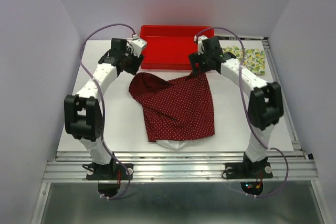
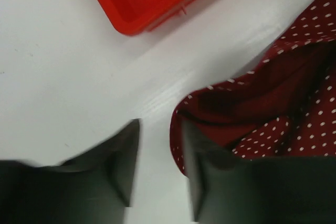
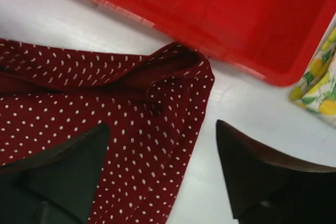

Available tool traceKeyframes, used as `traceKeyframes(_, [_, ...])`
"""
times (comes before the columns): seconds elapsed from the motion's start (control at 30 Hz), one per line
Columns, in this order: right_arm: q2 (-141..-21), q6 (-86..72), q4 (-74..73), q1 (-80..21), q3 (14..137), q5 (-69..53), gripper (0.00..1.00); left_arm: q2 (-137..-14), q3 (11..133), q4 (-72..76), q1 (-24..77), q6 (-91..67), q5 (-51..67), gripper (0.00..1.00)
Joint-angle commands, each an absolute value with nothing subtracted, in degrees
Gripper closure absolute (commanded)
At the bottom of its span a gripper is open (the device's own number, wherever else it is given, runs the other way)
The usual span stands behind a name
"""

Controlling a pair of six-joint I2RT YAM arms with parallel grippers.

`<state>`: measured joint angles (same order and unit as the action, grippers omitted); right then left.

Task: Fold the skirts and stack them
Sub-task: Move the skirt to the center of the board, then flatten the skirt out

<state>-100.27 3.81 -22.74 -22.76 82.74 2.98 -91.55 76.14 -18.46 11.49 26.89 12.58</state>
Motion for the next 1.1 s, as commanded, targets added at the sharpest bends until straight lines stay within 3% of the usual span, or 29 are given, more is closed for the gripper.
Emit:
traceKeyframes(0.0, [-112.0,3.6,-32.3,-18.9,108.2,4.6,0.08,-93.9,90.4,-16.6,8.3,22.9,10.9,0.36])
traceKeyframes(0.07, [-114.2,6.9,-40.5,-16.1,115.5,0.8,0.00,-91.9,90.4,-18.2,7.6,25.1,12.3,0.34])
traceKeyframes(0.13, [-111.1,10.6,-43.6,-14.2,113.8,-5.9,0.00,-86.3,86.2,-21.6,7.5,32.5,15.8,0.34])
traceKeyframes(0.27, [-96.8,29.1,-48.4,-13.0,95.1,-16.4,0.00,-76.3,76.9,-34.9,8.5,47.1,25.9,0.33])
traceKeyframes(0.37, [-85.5,39.7,-54.1,-13.0,80.2,-24.1,0.08,-69.8,65.0,-43.1,15.8,51.0,25.8,0.34])
traceKeyframes(0.5, [-74.4,45.9,-55.8,-16.0,65.4,-22.9,0.23,-60.8,52.9,-39.7,31.4,47.5,20.0,0.32])
traceKeyframes(0.57, [-70.1,47.1,-56.6,-18.1,60.0,-22.5,0.24,-60.4,50.1,-38.7,38.0,45.5,19.3,0.32])
traceKeyframes(0.9, [-63.9,44.7,-45.9,-31.8,44.2,-16.0,0.25,-65.1,43.3,-32.7,52.6,42.5,17.2,0.31])
traceKeyframes(1.07, [-63.7,41.7,-37.6,-36.8,39.2,-12.2,0.15,-65.9,38.5,-28.6,54.8,41.3,15.4,0.30])
